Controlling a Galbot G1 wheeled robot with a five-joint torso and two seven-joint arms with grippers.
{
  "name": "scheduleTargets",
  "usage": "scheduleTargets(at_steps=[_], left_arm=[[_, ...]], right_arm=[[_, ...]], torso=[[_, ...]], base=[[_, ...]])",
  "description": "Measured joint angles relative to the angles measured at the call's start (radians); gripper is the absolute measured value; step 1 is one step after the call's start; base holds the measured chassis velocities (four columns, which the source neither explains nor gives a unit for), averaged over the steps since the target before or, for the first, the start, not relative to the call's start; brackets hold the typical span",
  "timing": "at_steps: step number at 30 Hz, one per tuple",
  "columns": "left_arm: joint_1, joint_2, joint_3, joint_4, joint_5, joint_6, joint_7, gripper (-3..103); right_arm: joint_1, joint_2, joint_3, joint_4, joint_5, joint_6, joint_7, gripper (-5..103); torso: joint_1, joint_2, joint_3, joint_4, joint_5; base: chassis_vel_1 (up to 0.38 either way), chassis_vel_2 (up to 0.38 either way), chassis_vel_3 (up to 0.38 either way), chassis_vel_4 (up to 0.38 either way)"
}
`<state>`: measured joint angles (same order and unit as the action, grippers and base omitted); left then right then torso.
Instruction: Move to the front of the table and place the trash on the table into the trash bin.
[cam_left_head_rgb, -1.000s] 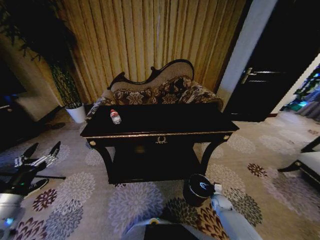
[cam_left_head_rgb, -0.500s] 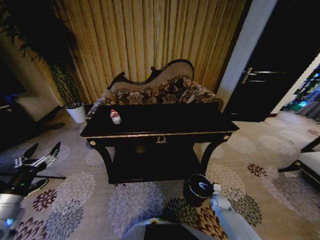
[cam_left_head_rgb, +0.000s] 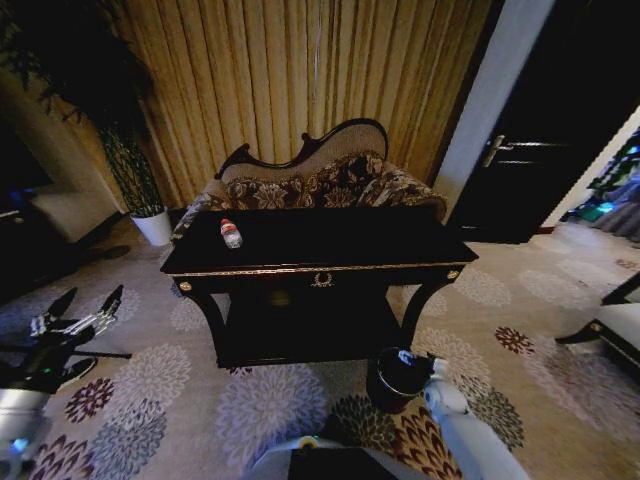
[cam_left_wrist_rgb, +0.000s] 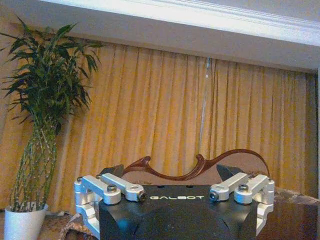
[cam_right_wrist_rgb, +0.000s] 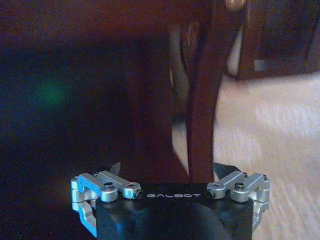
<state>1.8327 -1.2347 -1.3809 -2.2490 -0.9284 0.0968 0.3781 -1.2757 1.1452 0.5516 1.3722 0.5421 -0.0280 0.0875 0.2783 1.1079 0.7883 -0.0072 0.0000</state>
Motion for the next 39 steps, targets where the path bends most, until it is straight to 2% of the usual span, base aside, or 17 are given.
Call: scheduleTargets(at_steps=[3,5,8,10,11,13,16,20,26,34,36,39], left_arm=[[-0.001,-0.003,0.003,-0.002,0.0,0.0,-0.004,100],[-0.002,-0.003,0.007,-0.006,0.0,0.002,-0.011,100],[-0.003,-0.003,0.009,-0.008,0.0,0.003,-0.015,100],[-0.003,-0.002,0.011,-0.013,0.0,0.004,-0.022,100],[-0.003,-0.002,0.011,-0.013,0.0,0.004,-0.022,100],[-0.003,-0.002,0.011,-0.018,-0.001,0.006,-0.027,100],[-0.003,-0.001,0.011,-0.025,-0.003,0.009,-0.036,100],[-0.007,0.005,0.006,-0.038,-0.011,0.028,-0.068,100],[-0.009,0.008,0.003,-0.039,-0.021,0.03,-0.086,100],[-0.008,0.012,0.001,-0.038,-0.033,0.035,-0.086,100],[-0.008,0.014,-0.003,-0.049,-0.034,0.06,-0.1,100],[-0.011,0.014,-0.004,-0.053,-0.034,0.068,-0.108,100]], right_arm=[[-0.023,0.0,0.029,0.095,-0.014,0.023,-0.004,100],[-0.052,-0.002,0.049,0.204,-0.016,0.024,-0.007,100],[-0.072,-0.003,0.064,0.271,-0.016,0.016,-0.014,100],[-0.11,-0.005,0.082,0.396,0.005,-0.008,-0.023,100],[-0.11,-0.005,0.082,0.396,0.005,-0.008,-0.023,100],[-0.138,-0.014,0.085,0.508,0.054,-0.031,-0.023,100],[-0.151,-0.019,0.085,0.569,0.079,-0.049,-0.024,100],[-0.161,-0.029,0.064,0.71,0.1,-0.111,-0.023,100],[-0.143,-0.032,0.031,0.787,0.076,-0.164,-0.021,100],[-0.142,-0.028,0.02,0.817,0.024,-0.156,0.002,100],[-0.142,-0.028,0.029,0.817,0.023,-0.153,0.006,100],[-0.143,-0.028,0.033,0.818,0.023,-0.151,0.007,100]], torso=[[0.0,0.0,0.0,0.0003,-0.0002],[0.0,0.0,0.0,0.0002,0.0],[0.0,0.0,0.0,0.0001,-0.0003],[0.0,0.0,0.0,-0.0002,0.0],[0.0,0.0,0.0,-0.0002,0.0],[0.0,0.0,0.0,0.0001,-0.0001],[0.0,0.0,0.0,0.0001,-0.0002],[0.0,0.0,0.0,0.0001,-0.0001],[0.0,0.0,0.0,0.0002,-0.0001],[0.0,0.0,0.0,0.0001,-0.0001],[0.0,0.0,0.0,0.0001,0.0],[0.0,0.0,0.0,0.0001,0.0]], base=[[0.0,0.0,0.0,0.0],[0.0,0.0,0.0,0.0],[0.0,0.0,0.0,0.0],[0.0,0.0,0.0,0.0],[0.0,0.0,0.0,0.0],[0.0,0.0,0.0,0.0],[0.0,0.0,0.0,0.0],[0.0,0.0,0.0,0.0],[0.0,0.0,0.0,0.0],[0.0,0.0,0.0,0.0],[0.0,0.0,0.0,0.0],[0.0,0.0,0.0,0.0]])
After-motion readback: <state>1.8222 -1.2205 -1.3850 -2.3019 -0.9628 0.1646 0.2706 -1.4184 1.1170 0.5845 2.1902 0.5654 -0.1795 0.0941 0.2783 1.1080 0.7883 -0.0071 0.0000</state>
